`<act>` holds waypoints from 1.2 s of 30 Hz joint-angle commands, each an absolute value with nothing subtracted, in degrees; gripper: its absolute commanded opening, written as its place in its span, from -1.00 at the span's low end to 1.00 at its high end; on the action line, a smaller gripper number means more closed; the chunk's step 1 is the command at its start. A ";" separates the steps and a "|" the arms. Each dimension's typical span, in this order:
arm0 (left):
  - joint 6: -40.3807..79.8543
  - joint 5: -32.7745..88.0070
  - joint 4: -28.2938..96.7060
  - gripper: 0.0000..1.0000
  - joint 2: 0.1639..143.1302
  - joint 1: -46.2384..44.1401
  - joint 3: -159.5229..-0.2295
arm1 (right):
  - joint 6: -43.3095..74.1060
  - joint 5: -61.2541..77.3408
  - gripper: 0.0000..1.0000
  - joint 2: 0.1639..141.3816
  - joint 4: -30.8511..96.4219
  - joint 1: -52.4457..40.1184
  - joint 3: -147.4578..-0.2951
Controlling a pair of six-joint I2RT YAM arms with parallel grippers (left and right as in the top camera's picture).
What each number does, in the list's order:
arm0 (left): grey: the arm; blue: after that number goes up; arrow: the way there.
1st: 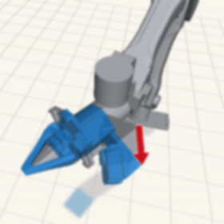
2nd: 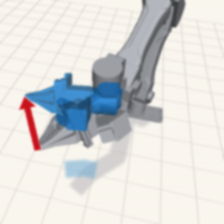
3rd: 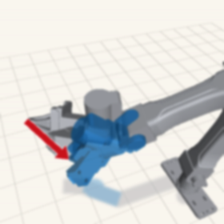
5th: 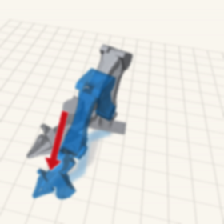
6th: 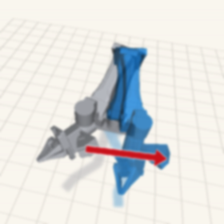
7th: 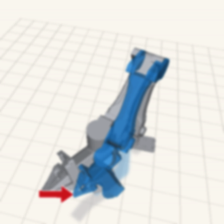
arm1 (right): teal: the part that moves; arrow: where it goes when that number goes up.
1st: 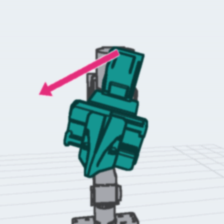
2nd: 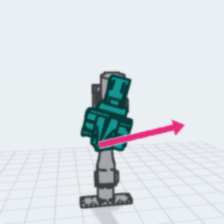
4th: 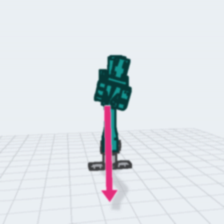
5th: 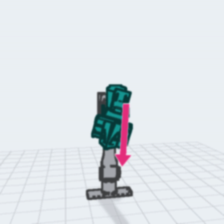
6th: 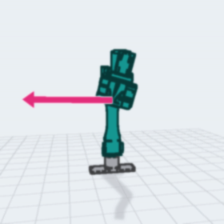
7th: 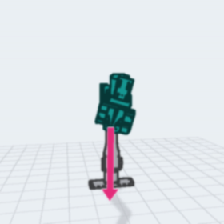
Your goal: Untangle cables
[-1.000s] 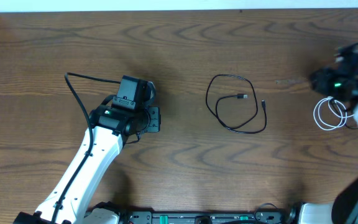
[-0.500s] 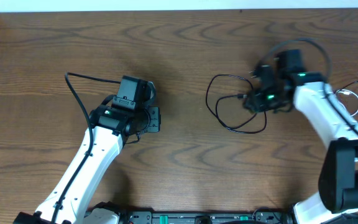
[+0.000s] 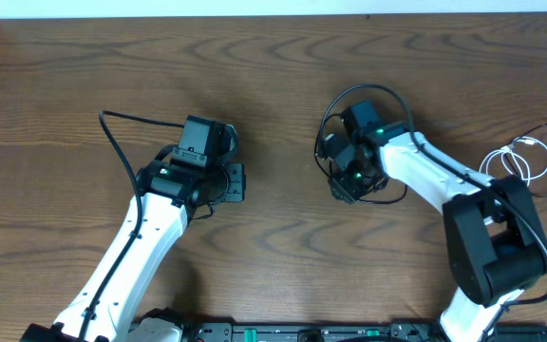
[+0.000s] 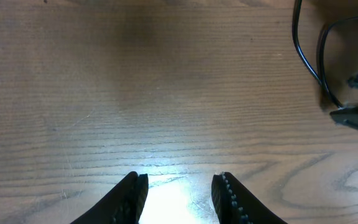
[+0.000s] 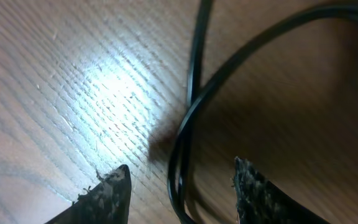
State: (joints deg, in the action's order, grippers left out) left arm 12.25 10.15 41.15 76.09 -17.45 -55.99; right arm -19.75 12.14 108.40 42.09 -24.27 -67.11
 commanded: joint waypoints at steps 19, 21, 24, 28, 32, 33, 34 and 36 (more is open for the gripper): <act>12.80 9.80 41.32 -0.22 75.99 -17.28 -56.49 | -13.28 5.76 -0.85 109.82 46.94 -26.83 -63.57; 12.80 9.80 41.32 -0.21 75.99 -17.28 -56.49 | -13.28 6.17 -0.98 109.82 46.96 -27.27 -63.42; 12.80 9.82 41.34 -0.21 75.99 -17.28 -56.49 | -13.28 8.60 -0.98 109.75 46.68 -28.16 -63.48; 12.80 9.80 41.34 -0.21 75.99 -17.28 -56.49 | -11.70 13.15 -0.98 108.92 46.70 -28.53 -65.19; 12.80 9.82 41.36 -0.21 75.99 -17.28 -56.49 | -8.14 14.61 -0.98 104.18 45.98 -27.24 -69.67; 12.80 9.82 41.39 -0.21 75.99 -17.28 -56.49 | -7.27 14.57 -0.98 102.91 45.67 -26.87 -70.63; 12.80 9.80 41.39 -0.21 75.99 -17.28 -56.49 | -6.13 14.57 -0.98 101.23 45.10 -26.30 -71.83; 12.80 9.80 41.39 -0.22 75.99 -17.28 -56.49 | -3.99 14.57 -0.98 98.02 43.55 -25.28 -73.52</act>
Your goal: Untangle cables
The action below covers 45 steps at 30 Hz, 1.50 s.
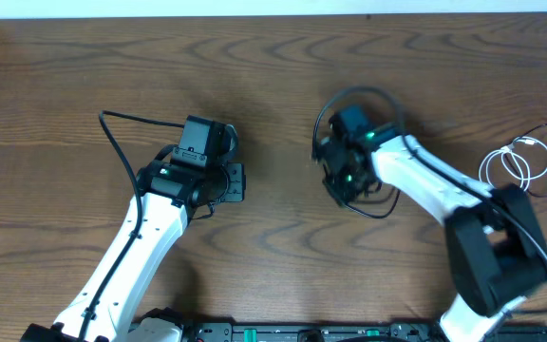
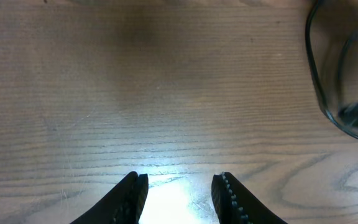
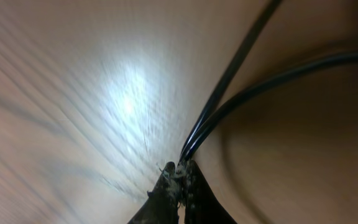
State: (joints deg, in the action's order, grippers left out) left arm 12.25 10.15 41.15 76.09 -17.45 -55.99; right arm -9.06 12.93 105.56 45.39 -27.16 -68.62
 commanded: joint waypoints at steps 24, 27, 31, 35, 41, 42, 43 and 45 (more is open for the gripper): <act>12.73 31.44 31.16 0.50 75.99 -17.32 -56.49 | 13.63 31.24 -0.98 79.07 26.26 -20.93 -74.56; 12.73 36.34 27.64 0.57 75.99 -17.32 -56.49 | 19.51 31.24 -0.98 79.07 23.35 -21.08 -74.56; 12.69 39.94 22.83 0.59 75.99 -17.89 -56.49 | 28.84 30.65 -0.98 79.07 20.82 -21.08 -74.56; 12.56 42.11 15.79 0.60 75.99 -19.44 -56.49 | 40.18 30.11 -0.98 79.07 18.37 -21.08 -74.56; 12.56 43.11 7.81 0.60 75.99 -22.46 -56.49 | 50.46 29.58 -0.98 79.07 13.32 -21.08 -74.56; 12.53 43.09 7.05 0.60 75.99 -22.90 -56.49 | 51.75 29.28 -0.98 79.07 12.80 -21.08 -74.56; 12.53 43.09 6.24 0.60 75.99 -23.35 -56.49 | 53.30 28.82 -0.98 79.07 12.36 -21.08 -74.56; 12.56 43.09 4.60 0.60 75.99 -24.18 -56.49 | 55.59 27.97 -0.98 79.07 12.16 -21.08 -74.56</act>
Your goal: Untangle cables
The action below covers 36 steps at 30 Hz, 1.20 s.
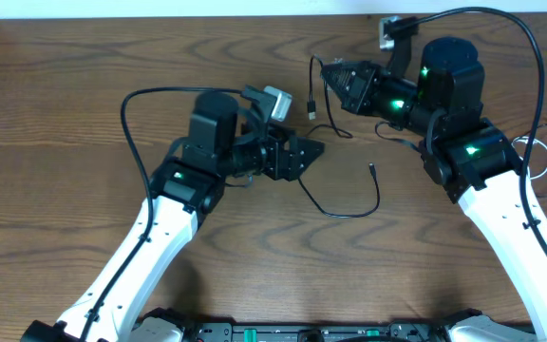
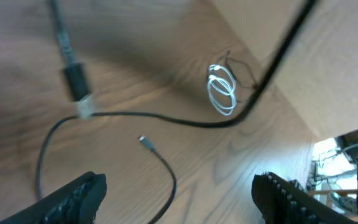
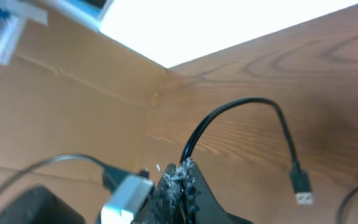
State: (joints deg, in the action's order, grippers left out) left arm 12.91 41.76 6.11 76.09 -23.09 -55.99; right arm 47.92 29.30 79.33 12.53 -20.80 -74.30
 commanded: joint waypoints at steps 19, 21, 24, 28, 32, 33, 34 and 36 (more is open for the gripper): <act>13.26 37.91 -8.69 0.49 78.81 -28.08 -56.49 | 66.46 33.01 -0.97 79.07 5.98 -21.19 -74.56; 13.28 37.89 -10.17 0.36 79.48 -28.12 -56.49 | 66.43 33.34 -0.97 79.07 6.00 -21.50 -74.56; 13.28 37.89 -12.01 0.08 80.07 -28.10 -56.49 | 66.46 33.58 -0.98 79.07 5.98 -22.28 -74.56; 13.23 37.89 -12.80 -0.23 80.07 -28.10 -56.49 | 67.26 33.63 -0.98 79.07 5.96 -22.94 -74.56; 13.23 36.80 -12.78 -0.72 80.07 -28.05 -56.49 | 67.26 33.61 -0.98 79.07 5.98 -22.94 -74.56; 13.26 36.84 -12.73 -0.85 80.07 -28.05 -56.49 | 67.16 33.21 -0.98 79.07 6.02 -22.92 -74.56; 13.26 36.84 -12.49 -0.85 80.05 -28.05 -56.49 | 66.67 32.45 -0.98 79.07 6.04 -22.74 -74.56; 13.26 36.88 -11.49 -0.85 80.05 -28.05 -56.49 | 64.40 29.41 -0.98 79.07 6.79 -22.11 -74.56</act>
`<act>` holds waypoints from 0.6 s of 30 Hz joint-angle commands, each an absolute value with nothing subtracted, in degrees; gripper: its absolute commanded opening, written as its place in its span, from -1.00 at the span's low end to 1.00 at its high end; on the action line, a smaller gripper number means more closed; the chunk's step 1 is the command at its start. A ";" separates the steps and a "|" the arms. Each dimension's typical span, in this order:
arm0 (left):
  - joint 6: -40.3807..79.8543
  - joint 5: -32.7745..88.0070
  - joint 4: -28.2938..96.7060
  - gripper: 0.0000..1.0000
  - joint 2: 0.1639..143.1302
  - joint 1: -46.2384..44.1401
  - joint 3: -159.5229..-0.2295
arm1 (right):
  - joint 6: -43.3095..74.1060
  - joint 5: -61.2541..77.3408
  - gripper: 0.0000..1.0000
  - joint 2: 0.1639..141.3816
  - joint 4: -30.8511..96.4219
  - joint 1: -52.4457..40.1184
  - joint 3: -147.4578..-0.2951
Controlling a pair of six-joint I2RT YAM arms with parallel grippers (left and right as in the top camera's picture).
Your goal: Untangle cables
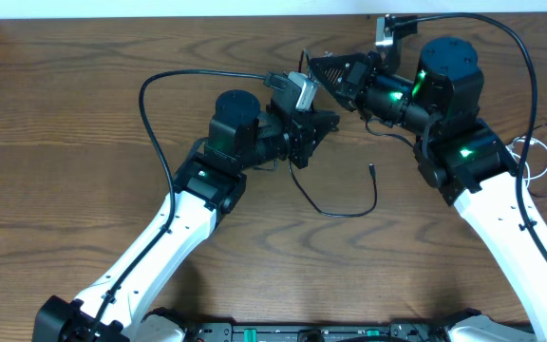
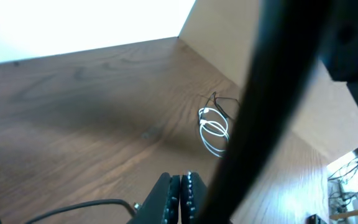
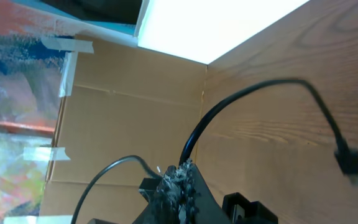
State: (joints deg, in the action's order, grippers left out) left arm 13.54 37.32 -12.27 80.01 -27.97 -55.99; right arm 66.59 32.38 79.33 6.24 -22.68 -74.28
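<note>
A black cable (image 1: 349,212) lies in a loop on the wooden table (image 1: 84,114), its small plug end (image 1: 372,171) pointing up. My right gripper (image 1: 313,62) is raised at the back centre, shut on a strand of the black cable (image 3: 247,93), which arcs to a USB plug (image 3: 352,165). My left gripper (image 1: 321,123) is raised just below it, jaws pressed together (image 2: 180,186), with a thin black strand (image 2: 98,205) meeting them from the left. A thick blurred cable (image 2: 266,93) crosses close in front of the left camera.
A coiled white cable (image 1: 518,157) with thin dark wires lies at the table's right edge, also seen as the white coil (image 2: 213,129). A cardboard wall (image 3: 123,124) borders the table. The left arm's own lead (image 1: 160,85) arches over the left side.
My left gripper, wide open then, is now shut and has risen toward the right gripper. The right gripper still holds the cable, shifted slightly left.
First my right gripper stood open low over the black cable coil and my left rested open on the table. Then the right shut on a strand. Later both arms were raised, the cable pulled out of its coil. Now the left has shut beside the right.
</note>
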 commanded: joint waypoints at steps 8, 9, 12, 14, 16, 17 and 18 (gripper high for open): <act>13.15 36.80 -4.12 -0.85 80.05 -28.03 -56.49 | 51.57 6.92 -0.35 79.33 25.47 -17.65 -74.54; 13.15 36.80 -3.84 -0.85 80.05 -27.97 -56.49 | 48.75 4.82 -0.32 79.53 28.10 -17.28 -74.54; 13.21 34.83 -3.25 -0.85 80.05 -27.86 -56.49 | 36.10 3.55 -0.31 80.23 34.57 -16.47 -74.17; 13.23 32.84 -3.25 -0.85 79.99 -27.66 -56.49 | 23.75 4.58 -0.34 80.77 39.11 -16.51 -74.02; 13.82 31.53 -3.27 -0.85 79.68 -27.55 -56.49 | 8.29 8.14 -0.46 81.78 43.33 -16.60 -73.95; 16.03 30.30 -3.29 -0.85 79.22 -27.44 -56.51 | -6.13 13.80 -0.37 82.91 46.78 -16.60 -73.54; 17.67 30.33 -3.31 -0.85 78.87 -27.20 -56.53 | -12.10 16.58 -0.24 83.48 48.36 -16.60 -73.17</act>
